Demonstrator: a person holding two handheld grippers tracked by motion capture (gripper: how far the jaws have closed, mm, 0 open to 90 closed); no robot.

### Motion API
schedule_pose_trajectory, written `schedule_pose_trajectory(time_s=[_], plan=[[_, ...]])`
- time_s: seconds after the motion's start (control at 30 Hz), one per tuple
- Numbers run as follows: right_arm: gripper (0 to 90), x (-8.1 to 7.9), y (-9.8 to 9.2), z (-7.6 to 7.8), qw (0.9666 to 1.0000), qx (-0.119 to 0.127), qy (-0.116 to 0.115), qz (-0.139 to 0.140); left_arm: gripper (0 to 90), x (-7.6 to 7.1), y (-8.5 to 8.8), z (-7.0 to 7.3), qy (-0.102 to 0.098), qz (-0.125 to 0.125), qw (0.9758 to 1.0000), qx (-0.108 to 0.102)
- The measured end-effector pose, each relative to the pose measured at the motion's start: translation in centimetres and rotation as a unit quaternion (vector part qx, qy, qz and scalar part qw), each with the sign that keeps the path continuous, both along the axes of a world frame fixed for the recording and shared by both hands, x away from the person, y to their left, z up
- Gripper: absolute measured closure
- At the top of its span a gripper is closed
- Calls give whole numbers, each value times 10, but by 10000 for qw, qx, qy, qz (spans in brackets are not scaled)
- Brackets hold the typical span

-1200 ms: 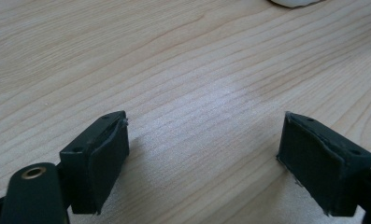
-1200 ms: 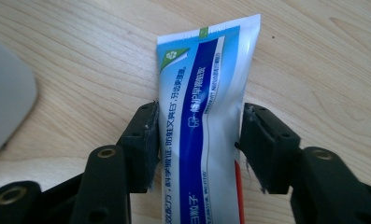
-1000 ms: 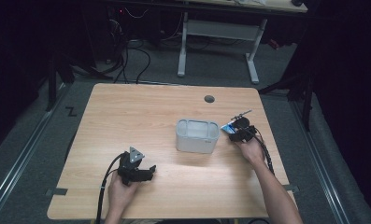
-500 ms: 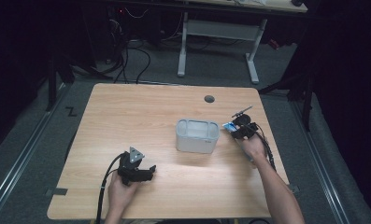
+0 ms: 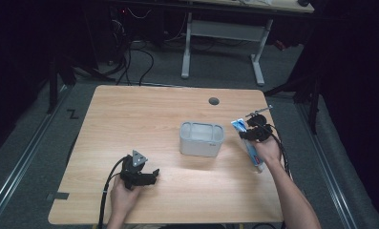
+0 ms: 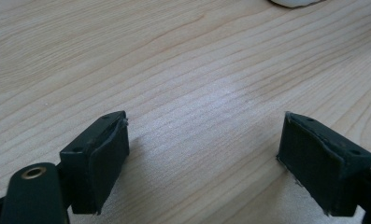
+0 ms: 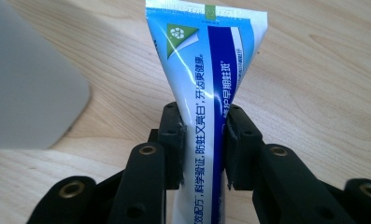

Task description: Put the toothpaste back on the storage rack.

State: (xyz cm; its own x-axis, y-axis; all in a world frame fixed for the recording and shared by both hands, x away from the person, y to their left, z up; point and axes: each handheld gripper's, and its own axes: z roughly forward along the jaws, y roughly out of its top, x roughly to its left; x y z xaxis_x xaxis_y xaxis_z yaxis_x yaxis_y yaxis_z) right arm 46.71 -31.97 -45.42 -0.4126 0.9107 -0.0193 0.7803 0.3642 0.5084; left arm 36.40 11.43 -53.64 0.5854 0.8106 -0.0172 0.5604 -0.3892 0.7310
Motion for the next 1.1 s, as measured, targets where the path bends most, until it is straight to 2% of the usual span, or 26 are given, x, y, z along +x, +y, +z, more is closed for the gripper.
schedule_pose_trajectory(time_s=[0.1,0.2,0.23,0.37,0.6,0.73,0.8,0.9,0.93,1.1], plan=[[722,-5,-4,8,9997,203,-102,16,165,0,0,0,0,-1,10000,0],[727,-9,-6,12,9995,287,-152,66,165,0,0,0,0,0,10000,1],[733,-13,-8,16,9989,402,-188,120,165,0,0,0,0,0,10000,1],[741,-19,-11,22,9977,583,-292,187,165,0,0,0,-1,0,10000,1],[742,-32,-12,34,9944,850,-513,365,165,0,0,0,-2,1,10000,2],[740,-39,-11,40,9933,871,-621,436,165,0,0,0,-1,1,10000,2],[739,-46,-10,48,9910,950,-760,558,165,0,0,0,-1,0,10000,3],[738,-49,-9,53,9899,1002,-804,603,165,0,0,0,-2,1,10000,2],[738,-53,-7,58,9881,1059,-896,663,165,0,0,0,-2,0,10000,3],[737,-60,-3,67,9837,1211,-1069,792,165,0,0,0,-3,0,10000,4]])
